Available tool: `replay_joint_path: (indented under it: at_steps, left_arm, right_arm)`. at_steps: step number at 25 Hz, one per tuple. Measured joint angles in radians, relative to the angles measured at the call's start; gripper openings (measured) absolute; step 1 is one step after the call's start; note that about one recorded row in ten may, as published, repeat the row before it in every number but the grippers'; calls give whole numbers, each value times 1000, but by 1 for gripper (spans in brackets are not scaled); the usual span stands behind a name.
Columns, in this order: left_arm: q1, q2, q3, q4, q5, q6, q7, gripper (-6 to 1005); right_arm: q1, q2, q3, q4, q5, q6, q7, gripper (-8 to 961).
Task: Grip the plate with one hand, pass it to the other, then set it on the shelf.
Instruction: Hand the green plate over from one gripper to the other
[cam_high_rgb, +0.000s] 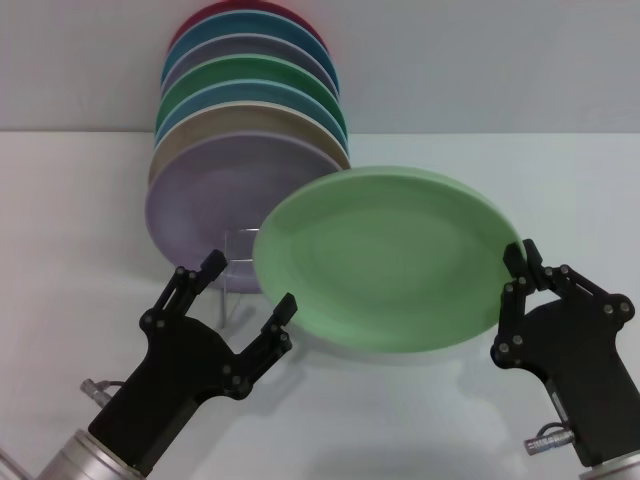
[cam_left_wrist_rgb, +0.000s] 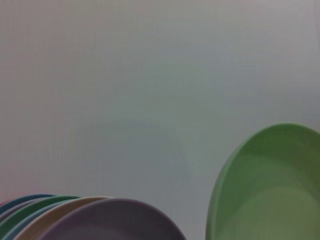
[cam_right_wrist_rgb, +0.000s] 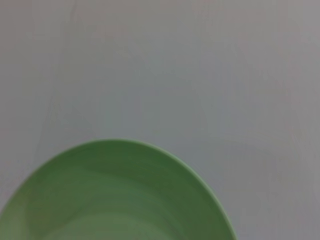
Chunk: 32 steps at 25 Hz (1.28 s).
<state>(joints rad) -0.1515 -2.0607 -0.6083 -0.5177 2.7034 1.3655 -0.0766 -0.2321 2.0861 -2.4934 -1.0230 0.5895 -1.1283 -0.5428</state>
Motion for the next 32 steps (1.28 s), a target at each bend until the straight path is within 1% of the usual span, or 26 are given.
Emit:
replay_joint_path:
  at_steps: [4,8,17,28,32]
  left_arm:
    - [0,2,-6,-17,7,-24,0,842]
    - [0,3,-7,-29,11,-46,0,842]
    - [0,2,-7,-34,12,-84,0,842]
    - [0,4,-9,-40,12,-116,0,843]
    - [-1,4,-24,-44,12,-120,0,840]
  right_arm:
    - [-1,-3,-36,9,54,-40,-45,21]
    - [0,-5,-48,21,80,-63,-66,21]
    - [5,-6,-81,37,98,-60,-67,22]
    - [6,-6,-84,38,98,-59,-82,22]
    - [8,-7,-84,38,98,-58,-83,22]
